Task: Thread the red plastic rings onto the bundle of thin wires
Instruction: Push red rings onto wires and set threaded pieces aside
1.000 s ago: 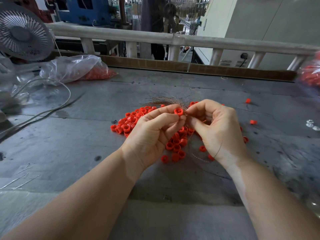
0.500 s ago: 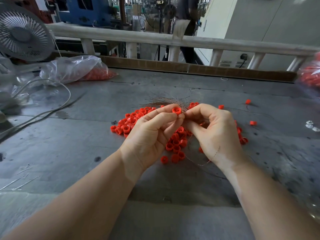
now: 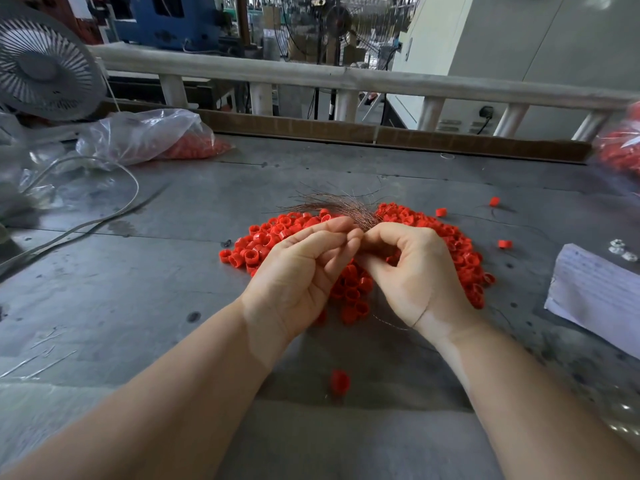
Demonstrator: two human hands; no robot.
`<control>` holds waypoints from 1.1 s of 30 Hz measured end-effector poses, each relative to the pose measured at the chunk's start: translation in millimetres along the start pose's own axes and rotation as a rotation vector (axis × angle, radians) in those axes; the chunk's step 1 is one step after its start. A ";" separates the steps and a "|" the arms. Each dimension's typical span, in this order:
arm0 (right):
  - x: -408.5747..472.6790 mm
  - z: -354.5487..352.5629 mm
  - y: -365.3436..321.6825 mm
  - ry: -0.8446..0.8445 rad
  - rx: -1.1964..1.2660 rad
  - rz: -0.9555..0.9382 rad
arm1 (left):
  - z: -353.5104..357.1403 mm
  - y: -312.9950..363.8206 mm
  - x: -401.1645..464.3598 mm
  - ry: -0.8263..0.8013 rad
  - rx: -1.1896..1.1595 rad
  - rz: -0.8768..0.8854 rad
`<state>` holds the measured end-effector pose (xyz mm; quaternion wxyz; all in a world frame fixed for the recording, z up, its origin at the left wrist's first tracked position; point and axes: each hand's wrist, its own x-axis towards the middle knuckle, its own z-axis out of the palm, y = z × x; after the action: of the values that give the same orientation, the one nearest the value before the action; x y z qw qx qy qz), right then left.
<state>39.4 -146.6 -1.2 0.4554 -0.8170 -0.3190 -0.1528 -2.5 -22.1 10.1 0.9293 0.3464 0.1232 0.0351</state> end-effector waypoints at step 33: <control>4.4 -8.4 6.5 0.097 -0.112 0.265 | 0.5 -1.5 -0.4 -0.013 0.274 0.088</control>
<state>47.4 -154.4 1.5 0.4401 -0.8677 -0.1771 -0.1481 -2.8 -23.6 9.6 0.8716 0.4754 0.1054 0.0563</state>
